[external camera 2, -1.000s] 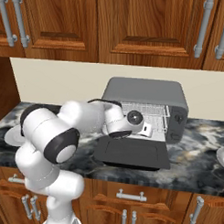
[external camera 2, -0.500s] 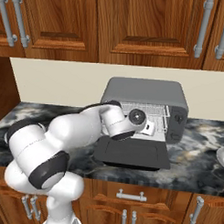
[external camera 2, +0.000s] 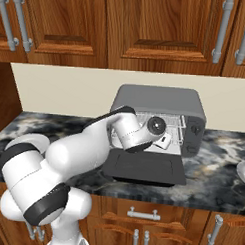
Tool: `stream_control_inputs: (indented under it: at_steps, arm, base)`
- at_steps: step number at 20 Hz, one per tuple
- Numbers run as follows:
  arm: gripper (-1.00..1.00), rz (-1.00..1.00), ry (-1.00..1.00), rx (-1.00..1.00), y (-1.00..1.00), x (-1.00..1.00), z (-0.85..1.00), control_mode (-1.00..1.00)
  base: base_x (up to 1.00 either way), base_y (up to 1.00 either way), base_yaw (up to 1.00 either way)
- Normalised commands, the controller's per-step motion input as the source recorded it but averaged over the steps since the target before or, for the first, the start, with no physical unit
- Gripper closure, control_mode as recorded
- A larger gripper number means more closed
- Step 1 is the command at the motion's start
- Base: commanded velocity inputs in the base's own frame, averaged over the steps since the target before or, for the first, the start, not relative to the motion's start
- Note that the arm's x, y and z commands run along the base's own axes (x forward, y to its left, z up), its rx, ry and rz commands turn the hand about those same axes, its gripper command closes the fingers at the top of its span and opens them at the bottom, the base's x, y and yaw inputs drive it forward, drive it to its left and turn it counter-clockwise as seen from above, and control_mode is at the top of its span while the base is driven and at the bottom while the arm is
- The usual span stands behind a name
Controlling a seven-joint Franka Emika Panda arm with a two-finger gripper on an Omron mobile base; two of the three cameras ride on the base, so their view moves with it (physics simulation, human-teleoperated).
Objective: Open the toaster oven door. Place the bread on the top rack in the toaster oven and place the chicken drumstick on the bottom rack.
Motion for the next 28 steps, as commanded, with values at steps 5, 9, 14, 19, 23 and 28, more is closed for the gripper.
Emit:
stream_control_inputs:
  at_steps: [5, 9, 14, 19, 23, 28]
  arm:
    - [-1.0, -0.01, -0.08, 0.15, -0.03, -0.05, 0.19, -1.0]
    - [-1.0, 0.0, -0.11, 0.08, 0.0, 0.0, 0.1, -1.0]
    - [-1.0, 0.0, -0.13, 0.01, -0.07, 0.0, 0.01, -1.0]
    - [-1.0, 0.0, -0.05, 0.0, -0.01, 0.0, 0.01, -1.0]
    - [-1.0, 0.0, -0.01, 0.0, 0.0, 0.0, 0.12, -1.0]
    - [-1.0, 0.0, 0.0, 0.08, 0.0, 0.0, 0.15, -1.0]
  base:
    - [0.0, 0.0, 0.0]
    - [0.0, 0.0, 0.0]
    - [0.0, 0.0, 0.0]
    - [0.0, 0.0, 0.0]
    - [0.0, 0.0, 0.0]
    - [0.0, 0.0, 0.0]
